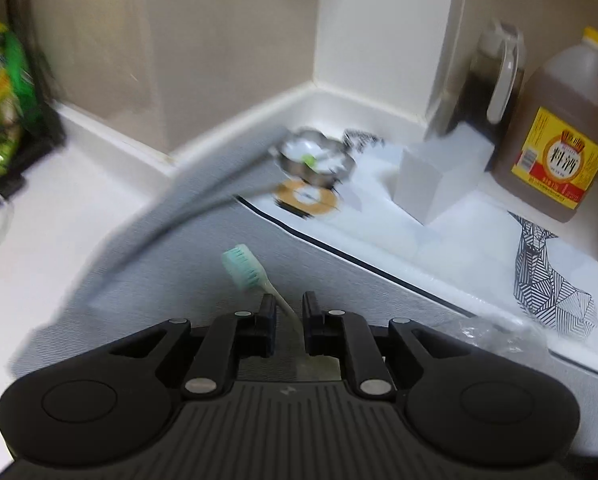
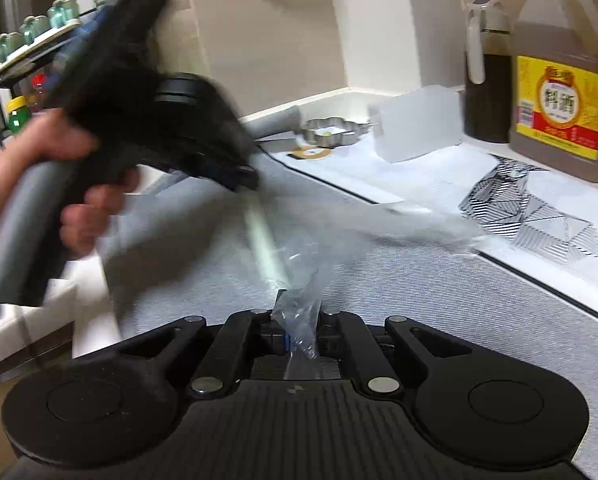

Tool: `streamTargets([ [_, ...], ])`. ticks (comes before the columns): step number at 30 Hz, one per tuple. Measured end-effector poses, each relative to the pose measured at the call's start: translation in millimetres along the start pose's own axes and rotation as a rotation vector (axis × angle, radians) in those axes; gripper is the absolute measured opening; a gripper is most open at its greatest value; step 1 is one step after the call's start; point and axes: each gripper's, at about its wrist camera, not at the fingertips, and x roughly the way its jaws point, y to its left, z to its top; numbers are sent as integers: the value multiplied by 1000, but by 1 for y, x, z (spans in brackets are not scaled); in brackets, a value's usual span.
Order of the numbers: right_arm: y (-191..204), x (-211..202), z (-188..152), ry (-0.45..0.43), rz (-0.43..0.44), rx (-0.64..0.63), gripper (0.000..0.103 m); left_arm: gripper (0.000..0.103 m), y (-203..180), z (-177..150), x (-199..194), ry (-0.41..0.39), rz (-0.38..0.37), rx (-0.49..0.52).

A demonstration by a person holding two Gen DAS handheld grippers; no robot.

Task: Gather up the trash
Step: 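Grasp the clear plastic bag with the right tool while the left tool grasps the green toothbrush, then carry the plastic bag and toothbrush down toward the trash bin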

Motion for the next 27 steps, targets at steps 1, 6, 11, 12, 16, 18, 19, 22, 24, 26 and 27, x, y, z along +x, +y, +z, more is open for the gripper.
streamTargets([
  [1, -1, 0, 0, -2, -10, 6, 5, 15, 4, -1, -9, -17, 13, 6],
  [6, -6, -3, 1, -13, -67, 26, 5, 15, 17, -8, -36, -68, 69, 60],
  [11, -16, -5, 2, -41, -158, 78, 5, 12, 25, -19, -60, -95, 61, 87],
  [12, -19, -6, 3, -56, -190, 91, 5, 8, 24, -20, -64, -101, 66, 102],
  [16, -37, -12, 6, -105, -256, 183, 5, 4, 22, -29, -73, -110, 65, 144],
  [18, -41, -13, 7, -111, -259, 205, 5, 4, 19, -34, -73, -112, 63, 166],
  [19, -41, -13, 7, -111, -259, 207, 5, 4, 17, -36, -72, -107, 57, 174],
  [22, -39, -11, 7, -109, -252, 198, 5, 4, 11, -43, -69, -104, 51, 198],
  [24, -37, -11, 8, -112, -248, 192, 5, 4, 8, -46, -68, -105, 48, 206],
  [26, -37, -13, 8, -122, -242, 192, 5, 4, 7, -46, -70, -109, 39, 198],
  [27, -36, -15, 8, -131, -237, 192, 5, 4, 6, -46, -73, -115, 33, 191],
])
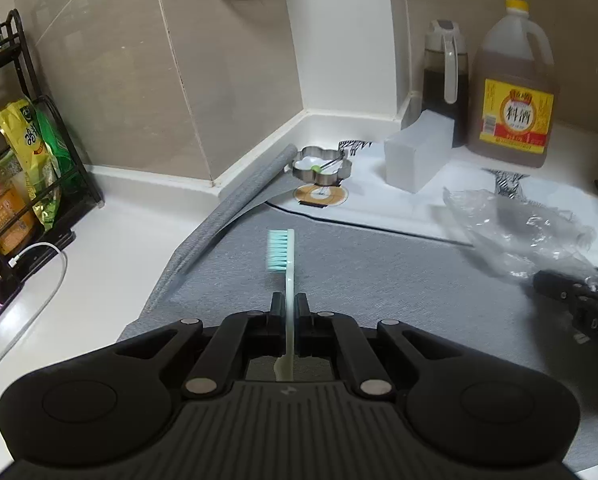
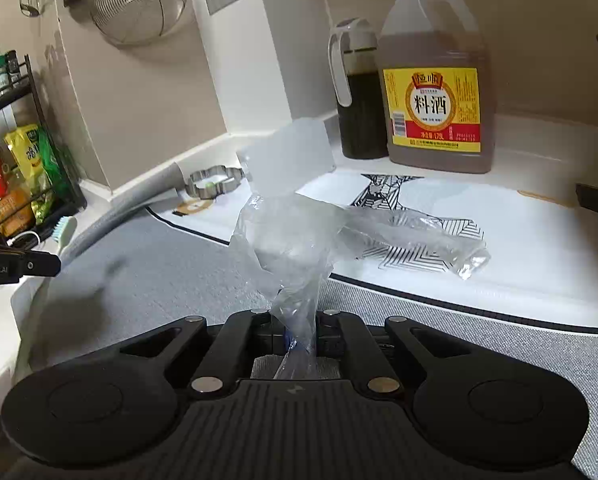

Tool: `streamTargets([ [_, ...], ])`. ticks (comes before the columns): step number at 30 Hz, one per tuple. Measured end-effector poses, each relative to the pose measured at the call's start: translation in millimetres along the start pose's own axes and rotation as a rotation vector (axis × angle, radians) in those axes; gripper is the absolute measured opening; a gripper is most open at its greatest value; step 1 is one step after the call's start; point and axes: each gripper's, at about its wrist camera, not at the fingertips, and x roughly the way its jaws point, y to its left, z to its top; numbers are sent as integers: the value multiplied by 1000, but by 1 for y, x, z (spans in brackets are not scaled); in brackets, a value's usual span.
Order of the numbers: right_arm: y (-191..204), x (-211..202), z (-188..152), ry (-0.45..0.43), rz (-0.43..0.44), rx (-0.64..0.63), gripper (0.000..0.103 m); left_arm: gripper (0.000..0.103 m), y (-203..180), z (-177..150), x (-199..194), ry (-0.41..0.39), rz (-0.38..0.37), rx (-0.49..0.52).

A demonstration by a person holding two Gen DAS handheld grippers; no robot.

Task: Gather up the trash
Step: 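Carry the plastic bag and toothbrush down toward the trash bin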

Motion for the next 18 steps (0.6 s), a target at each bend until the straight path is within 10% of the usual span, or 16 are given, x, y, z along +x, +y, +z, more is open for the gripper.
streamTargets([
  [18, 26, -41, -5, -246, 175, -85, 5, 3, 54, -70, -164, -205, -73, -108],
])
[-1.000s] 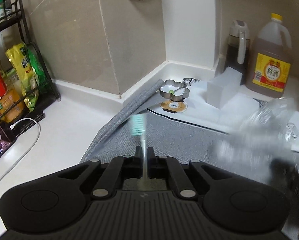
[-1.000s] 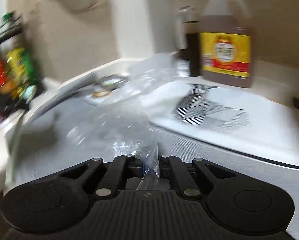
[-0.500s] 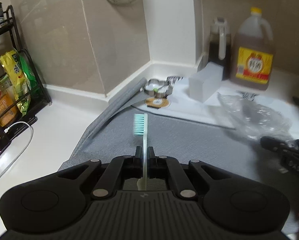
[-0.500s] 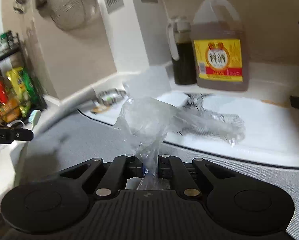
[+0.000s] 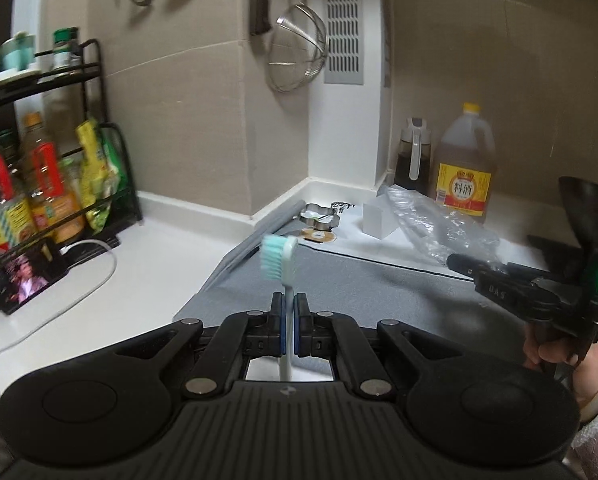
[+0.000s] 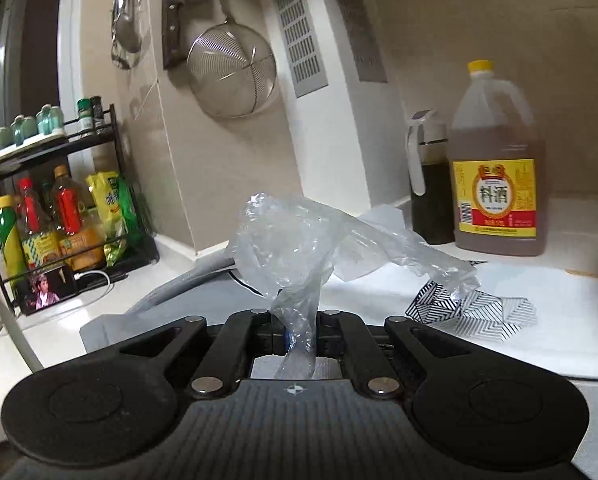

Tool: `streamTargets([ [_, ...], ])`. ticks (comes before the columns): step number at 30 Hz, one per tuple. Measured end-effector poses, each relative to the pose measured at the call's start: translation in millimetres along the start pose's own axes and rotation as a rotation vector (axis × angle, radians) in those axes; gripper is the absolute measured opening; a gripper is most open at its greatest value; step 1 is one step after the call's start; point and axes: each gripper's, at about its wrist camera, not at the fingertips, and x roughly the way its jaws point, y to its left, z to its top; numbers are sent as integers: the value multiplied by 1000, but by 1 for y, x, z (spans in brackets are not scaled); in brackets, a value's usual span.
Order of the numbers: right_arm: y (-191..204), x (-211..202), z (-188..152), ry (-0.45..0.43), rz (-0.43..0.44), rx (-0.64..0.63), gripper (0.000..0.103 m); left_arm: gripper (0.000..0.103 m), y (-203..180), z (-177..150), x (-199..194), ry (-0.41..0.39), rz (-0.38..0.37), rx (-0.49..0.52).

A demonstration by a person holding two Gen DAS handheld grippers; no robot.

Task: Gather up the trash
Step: 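Carry the plastic bag and toothbrush down toward the trash bin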

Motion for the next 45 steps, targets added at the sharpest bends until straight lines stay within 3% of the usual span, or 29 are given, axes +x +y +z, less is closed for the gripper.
streamTargets([
  [5, 38, -50, -2, -16, 35, -50, 5, 3, 22, -25, -37, -3, -11, -36],
  [9, 78, -105, -10, -12, 131, -101, 5, 3, 34, -56, -65, 14, 3, -20],
  [13, 116, -149, -30, 29, 221, -131, 5, 3, 44, -95, -88, 57, 8, -17],
  [18, 157, -181, -65, 149, 313, -117, 5, 3, 51, -144, -108, 136, -5, -48],
  [24, 185, -189, -106, 326, 313, -125, 5, 3, 54, -194, -119, 205, 21, -77],
  [29, 191, -186, -128, 418, 273, -138, 5, 3, 54, -219, -122, 240, 13, -108],
  [45, 199, -175, -145, 502, 236, -164, 5, 3, 61, -221, -114, 257, 6, -145],
])
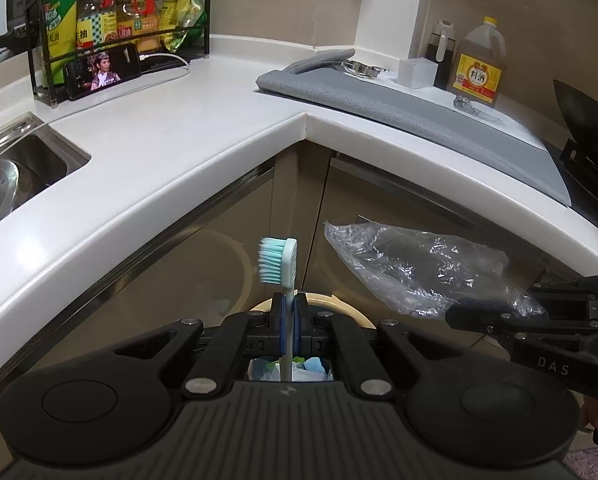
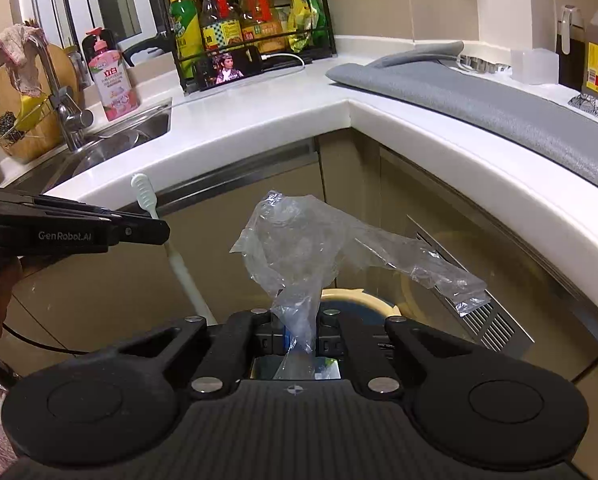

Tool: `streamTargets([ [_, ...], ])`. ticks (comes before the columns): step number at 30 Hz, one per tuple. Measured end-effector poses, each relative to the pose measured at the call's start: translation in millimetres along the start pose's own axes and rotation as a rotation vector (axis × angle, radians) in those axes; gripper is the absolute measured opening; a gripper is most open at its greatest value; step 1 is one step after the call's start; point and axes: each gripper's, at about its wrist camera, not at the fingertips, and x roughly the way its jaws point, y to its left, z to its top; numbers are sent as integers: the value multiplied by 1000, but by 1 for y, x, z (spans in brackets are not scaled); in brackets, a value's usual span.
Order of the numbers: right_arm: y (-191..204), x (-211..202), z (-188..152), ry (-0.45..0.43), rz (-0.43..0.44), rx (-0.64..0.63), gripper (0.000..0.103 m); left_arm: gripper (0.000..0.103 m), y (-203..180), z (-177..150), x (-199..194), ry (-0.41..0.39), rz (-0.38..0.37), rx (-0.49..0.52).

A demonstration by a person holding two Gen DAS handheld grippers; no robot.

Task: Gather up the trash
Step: 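Carry the plastic bag and toothbrush down toward the trash bin, then open the left tool and right tool over the bin, dropping toothbrush and bag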

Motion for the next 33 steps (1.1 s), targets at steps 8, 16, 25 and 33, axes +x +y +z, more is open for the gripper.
streamTargets([
  [8, -12, 14, 5, 19, -20, 60, 5, 3, 3, 5, 20, 27, -3, -28],
  [16, -27, 55, 4, 101, -15, 106, 5, 3, 1, 8, 67, 85, -25, -50],
  [25, -34, 116, -7, 235, -50, 76, 5, 3, 0, 0, 135, 200, -26, -74],
  [33, -37, 166, -19, 343, -65, 51, 5, 3, -2, -6, 189, 288, -12, -71],
])
